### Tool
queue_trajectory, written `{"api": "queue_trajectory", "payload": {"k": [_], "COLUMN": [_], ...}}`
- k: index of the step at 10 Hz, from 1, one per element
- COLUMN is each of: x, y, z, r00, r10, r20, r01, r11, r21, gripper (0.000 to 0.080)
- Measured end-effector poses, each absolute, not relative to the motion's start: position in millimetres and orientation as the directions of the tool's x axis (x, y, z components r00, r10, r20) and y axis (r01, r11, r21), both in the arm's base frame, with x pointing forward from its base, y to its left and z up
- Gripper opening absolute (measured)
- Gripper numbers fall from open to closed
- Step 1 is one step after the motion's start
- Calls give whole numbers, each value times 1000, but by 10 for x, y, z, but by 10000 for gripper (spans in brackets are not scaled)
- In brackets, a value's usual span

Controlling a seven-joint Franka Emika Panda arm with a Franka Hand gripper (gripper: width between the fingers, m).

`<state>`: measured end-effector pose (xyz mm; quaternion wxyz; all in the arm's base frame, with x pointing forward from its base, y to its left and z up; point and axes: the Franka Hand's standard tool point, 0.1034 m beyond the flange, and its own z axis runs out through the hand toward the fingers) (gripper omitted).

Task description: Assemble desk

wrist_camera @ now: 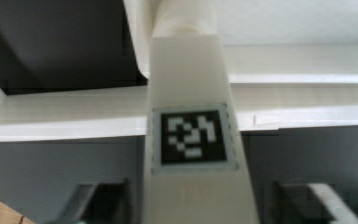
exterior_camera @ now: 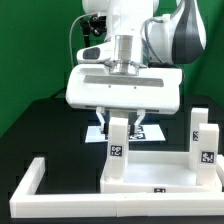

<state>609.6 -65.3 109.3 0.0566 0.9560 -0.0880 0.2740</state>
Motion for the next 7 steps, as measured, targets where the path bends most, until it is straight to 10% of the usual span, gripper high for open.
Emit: {"api": "queue_trajectory", "payload": {"k": [1, 7], "x": [6096, 6095], "y": [-653, -653], "z": [1092, 1090], "r00": [835, 835], "r10": [-137, -137], "r20": [534, 533], "r01": [-199, -199], "r11": [-978, -978], "r21": [60, 60], "gripper": [606, 649]}}
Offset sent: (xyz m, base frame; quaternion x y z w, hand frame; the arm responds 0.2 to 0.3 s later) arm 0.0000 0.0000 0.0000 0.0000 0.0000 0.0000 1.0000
